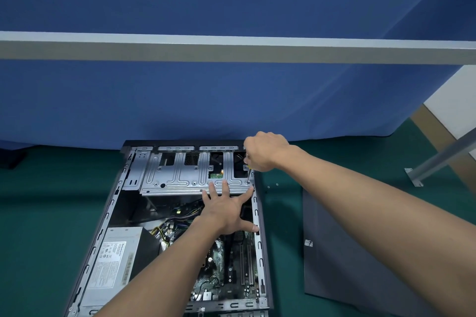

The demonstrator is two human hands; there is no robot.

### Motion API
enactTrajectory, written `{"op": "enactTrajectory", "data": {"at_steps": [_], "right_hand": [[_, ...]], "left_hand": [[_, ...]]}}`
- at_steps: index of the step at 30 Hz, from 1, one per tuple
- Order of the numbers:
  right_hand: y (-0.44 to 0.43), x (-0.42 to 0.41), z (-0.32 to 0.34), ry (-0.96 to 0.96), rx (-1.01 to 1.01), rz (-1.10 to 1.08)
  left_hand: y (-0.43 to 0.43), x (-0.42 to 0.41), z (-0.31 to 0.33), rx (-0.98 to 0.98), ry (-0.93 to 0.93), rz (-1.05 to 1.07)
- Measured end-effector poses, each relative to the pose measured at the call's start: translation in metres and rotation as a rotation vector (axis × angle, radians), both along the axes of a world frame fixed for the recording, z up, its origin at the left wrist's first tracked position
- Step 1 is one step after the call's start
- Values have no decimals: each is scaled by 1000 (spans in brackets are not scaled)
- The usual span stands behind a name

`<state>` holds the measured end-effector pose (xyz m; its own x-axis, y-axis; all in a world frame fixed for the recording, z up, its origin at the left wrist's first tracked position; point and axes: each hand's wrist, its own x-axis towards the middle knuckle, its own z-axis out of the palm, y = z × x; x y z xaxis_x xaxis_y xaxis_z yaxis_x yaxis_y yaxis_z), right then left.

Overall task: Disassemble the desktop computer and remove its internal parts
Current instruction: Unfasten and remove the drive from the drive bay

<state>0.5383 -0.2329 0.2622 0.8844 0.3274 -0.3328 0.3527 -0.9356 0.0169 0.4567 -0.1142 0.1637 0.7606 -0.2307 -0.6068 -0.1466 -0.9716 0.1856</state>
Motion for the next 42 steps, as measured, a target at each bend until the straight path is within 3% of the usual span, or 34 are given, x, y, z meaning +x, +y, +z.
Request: {"op": "enactTrajectory", "data": {"at_steps": [4, 8, 10, 16, 19, 25, 29, 33, 38, 42], "right_hand": [[-4, 3, 2, 159, 65, -29], [-1, 1, -5, 17, -78, -100], [1, 1, -6, -20, -52, -66], [-1, 2, 0, 148, -36, -55], [2, 2, -1, 67, -95, -118], [0, -2, -2, 64, 35, -52], [1, -3, -3, 14, -58, -81], [-1, -3, -8, -52, 31, -84], [-1, -2, -4, 95, 107, -95], [0, -3, -8, -60, 95, -137]], "left_hand": [[1, 0, -1, -8, -1, 3], [1, 0, -2, -10, -6, -1], [2, 0, -2, -15, -3, 0], [2, 1, -4, -11, -7, -5], [1, 1, -5, -12, -14, -6], [2, 1, -6, -10, -10, -2], [2, 1, -6, -13, -16, -2], [1, 1, -6, -10, -9, -1], [1, 1, -4, -5, -10, -8], [1, 1, -3, 0, -6, -6]]}}
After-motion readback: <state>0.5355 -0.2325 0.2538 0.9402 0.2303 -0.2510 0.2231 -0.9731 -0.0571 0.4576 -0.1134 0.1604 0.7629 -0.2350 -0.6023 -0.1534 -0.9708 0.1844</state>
